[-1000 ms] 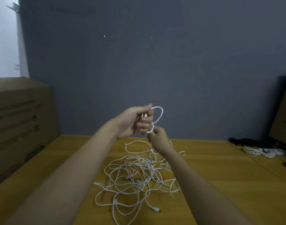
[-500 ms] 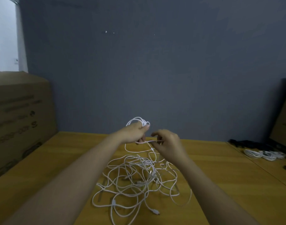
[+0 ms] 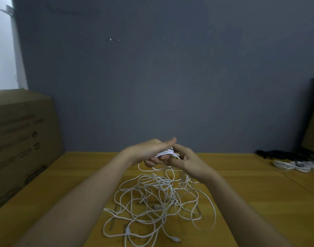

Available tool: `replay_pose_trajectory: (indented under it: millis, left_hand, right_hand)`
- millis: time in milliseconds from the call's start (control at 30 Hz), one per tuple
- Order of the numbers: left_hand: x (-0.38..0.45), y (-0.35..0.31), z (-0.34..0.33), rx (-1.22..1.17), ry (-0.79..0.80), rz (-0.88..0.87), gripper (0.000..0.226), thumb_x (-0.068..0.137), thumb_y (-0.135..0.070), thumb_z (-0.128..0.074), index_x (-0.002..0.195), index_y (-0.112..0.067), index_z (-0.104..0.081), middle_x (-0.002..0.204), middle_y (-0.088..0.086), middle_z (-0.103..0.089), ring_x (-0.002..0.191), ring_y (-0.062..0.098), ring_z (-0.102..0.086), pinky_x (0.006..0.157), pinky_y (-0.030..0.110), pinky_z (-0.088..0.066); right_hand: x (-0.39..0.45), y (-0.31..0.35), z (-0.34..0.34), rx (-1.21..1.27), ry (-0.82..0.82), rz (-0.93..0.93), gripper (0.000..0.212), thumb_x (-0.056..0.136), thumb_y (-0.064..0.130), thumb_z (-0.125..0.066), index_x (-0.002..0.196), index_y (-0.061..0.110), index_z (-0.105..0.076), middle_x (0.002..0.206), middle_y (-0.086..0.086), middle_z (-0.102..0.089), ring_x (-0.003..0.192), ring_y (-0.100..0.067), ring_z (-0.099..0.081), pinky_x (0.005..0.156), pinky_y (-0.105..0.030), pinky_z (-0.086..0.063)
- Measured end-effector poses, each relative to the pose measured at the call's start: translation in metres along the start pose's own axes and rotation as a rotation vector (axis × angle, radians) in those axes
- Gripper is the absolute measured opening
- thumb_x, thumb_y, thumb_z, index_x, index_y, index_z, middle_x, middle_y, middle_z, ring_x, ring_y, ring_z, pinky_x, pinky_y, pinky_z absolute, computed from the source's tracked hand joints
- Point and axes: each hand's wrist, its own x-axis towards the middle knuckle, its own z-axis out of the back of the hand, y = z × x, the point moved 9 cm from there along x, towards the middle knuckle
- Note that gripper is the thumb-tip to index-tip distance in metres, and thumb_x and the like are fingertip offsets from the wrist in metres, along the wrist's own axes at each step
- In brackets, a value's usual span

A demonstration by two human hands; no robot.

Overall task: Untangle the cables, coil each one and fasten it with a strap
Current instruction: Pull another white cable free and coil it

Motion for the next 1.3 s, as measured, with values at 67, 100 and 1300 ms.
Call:
replay_pose_trajectory:
  millis: [67, 100, 1300]
  left_hand:
    - [-0.003, -0.002, 0.005, 0.027, -0.018, -0.043, 0.054, 0.084, -0.063, -0.049, 0.054, -0.018, -0.045, 0.044, -0.004, -0.032, 0.037, 0.010, -0.029, 0.042, 0.019, -0.027]
    - [-0.006, -0.002, 0.010, 0.035, -0.056, -0.060, 0.051, 0.082, -0.060, -0.055, 0.055, -0.018, -0.048, 0.044, -0.003, -0.035, 0.039, 0.012, -0.034, 0.044, 0.021, -0.031]
    - [-0.014, 0.004, 0.010, -0.605, -0.367, -0.257, 0.032, 0.103, -0.026, -0.036, 0.075, -0.012, -0.043, 0.044, -0.010, -0.026, 0.037, 0.004, -0.024, 0.047, 0.017, -0.025]
  right_hand:
    - [-0.001, -0.003, 0.001, 0.056, -0.035, 0.014, 0.015, 0.087, 0.015, -0.065, 0.102, 0.019, -0.067, 0.099, 0.005, -0.071, 0.099, -0.008, -0.065, 0.082, -0.020, -0.051]
    - [-0.002, -0.005, 0.002, 0.067, -0.065, 0.010, 0.012, 0.088, 0.013, -0.065, 0.098, 0.019, -0.068, 0.097, 0.005, -0.072, 0.096, -0.007, -0.066, 0.080, -0.018, -0.049]
    - [-0.004, -0.018, 0.008, 0.015, -0.356, 0.012, 0.040, 0.093, 0.053, -0.039, 0.092, 0.025, -0.066, 0.066, 0.003, -0.058, 0.059, -0.005, -0.052, 0.056, -0.019, -0.043]
